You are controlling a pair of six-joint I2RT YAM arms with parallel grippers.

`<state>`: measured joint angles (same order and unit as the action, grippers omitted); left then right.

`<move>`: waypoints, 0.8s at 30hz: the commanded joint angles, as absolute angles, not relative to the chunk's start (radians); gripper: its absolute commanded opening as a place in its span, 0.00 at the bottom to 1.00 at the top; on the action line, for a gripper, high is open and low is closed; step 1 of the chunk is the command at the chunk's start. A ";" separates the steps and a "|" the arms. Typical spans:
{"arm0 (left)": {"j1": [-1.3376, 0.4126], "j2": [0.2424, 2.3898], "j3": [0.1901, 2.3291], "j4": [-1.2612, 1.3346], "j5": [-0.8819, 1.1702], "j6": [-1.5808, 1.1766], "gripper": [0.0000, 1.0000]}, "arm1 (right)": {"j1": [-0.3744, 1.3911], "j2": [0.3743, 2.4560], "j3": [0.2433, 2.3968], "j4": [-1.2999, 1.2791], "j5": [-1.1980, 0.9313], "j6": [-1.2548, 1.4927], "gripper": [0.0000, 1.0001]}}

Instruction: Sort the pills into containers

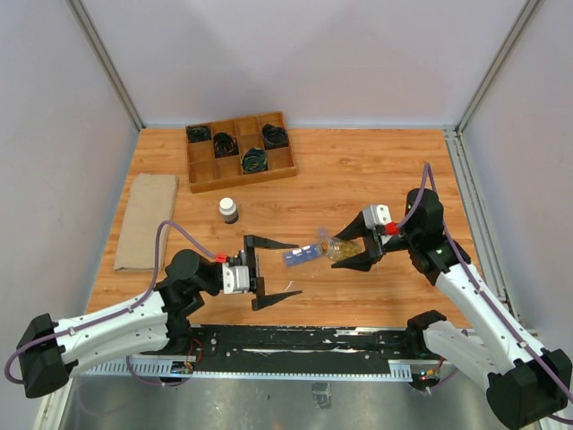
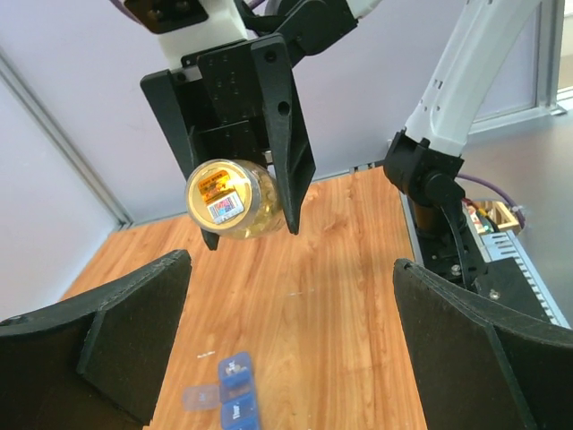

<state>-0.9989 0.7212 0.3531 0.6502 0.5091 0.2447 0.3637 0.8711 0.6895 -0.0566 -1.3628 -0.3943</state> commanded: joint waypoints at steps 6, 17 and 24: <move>-1.003 0.799 0.452 0.550 0.560 0.492 0.99 | 0.353 0.877 0.715 -0.061 -1.406 -0.428 0.00; -0.986 0.935 0.574 0.534 0.572 0.493 0.85 | 0.357 0.867 0.717 -0.084 -1.408 -0.454 0.00; -0.927 0.982 0.623 0.531 0.665 0.434 0.80 | 0.357 0.870 0.716 -0.085 -1.408 -0.454 0.00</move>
